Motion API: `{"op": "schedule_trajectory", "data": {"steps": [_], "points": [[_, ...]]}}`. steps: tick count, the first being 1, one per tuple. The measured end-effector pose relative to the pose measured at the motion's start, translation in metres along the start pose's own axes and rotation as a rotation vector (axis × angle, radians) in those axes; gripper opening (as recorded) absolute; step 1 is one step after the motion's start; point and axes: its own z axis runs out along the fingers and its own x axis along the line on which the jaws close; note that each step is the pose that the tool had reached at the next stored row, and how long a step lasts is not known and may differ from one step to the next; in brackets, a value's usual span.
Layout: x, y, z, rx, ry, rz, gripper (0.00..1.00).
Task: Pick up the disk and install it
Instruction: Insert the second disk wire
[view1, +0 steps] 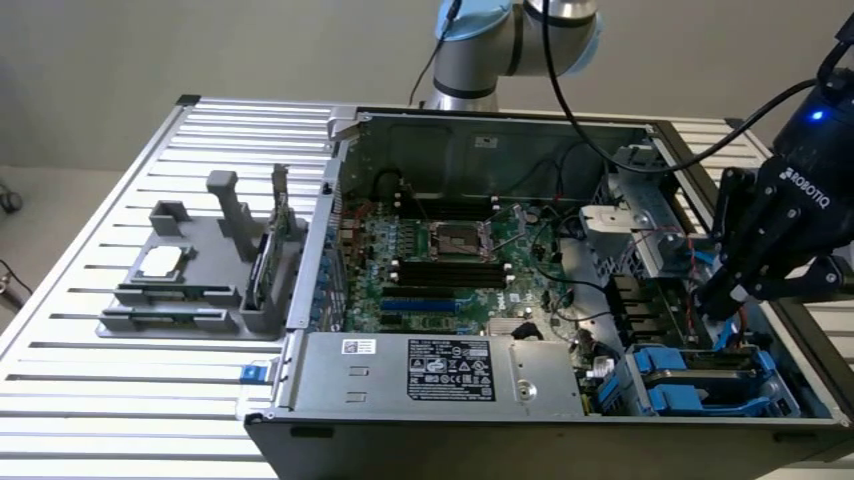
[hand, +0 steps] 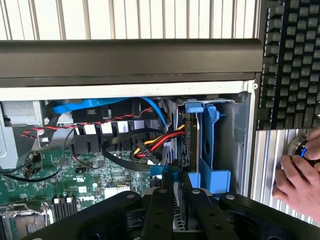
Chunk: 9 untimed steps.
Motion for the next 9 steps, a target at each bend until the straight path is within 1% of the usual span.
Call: {"op": "schedule_trajectory", "data": {"steps": [3, 5, 7, 9], "points": [[-0.0026, -0.0002, 0.0025, -0.0013, 0.0004, 0.0, 0.16], [-0.0036, -0.0029, 0.0035, -0.0016, 0.0004, 0.0, 0.16], [-0.0043, -0.0074, 0.0046, -0.0017, 0.0003, 0.0, 0.16], [-0.0043, -0.0079, 0.0055, -0.002, 0.0003, -0.002, 0.16]]}}
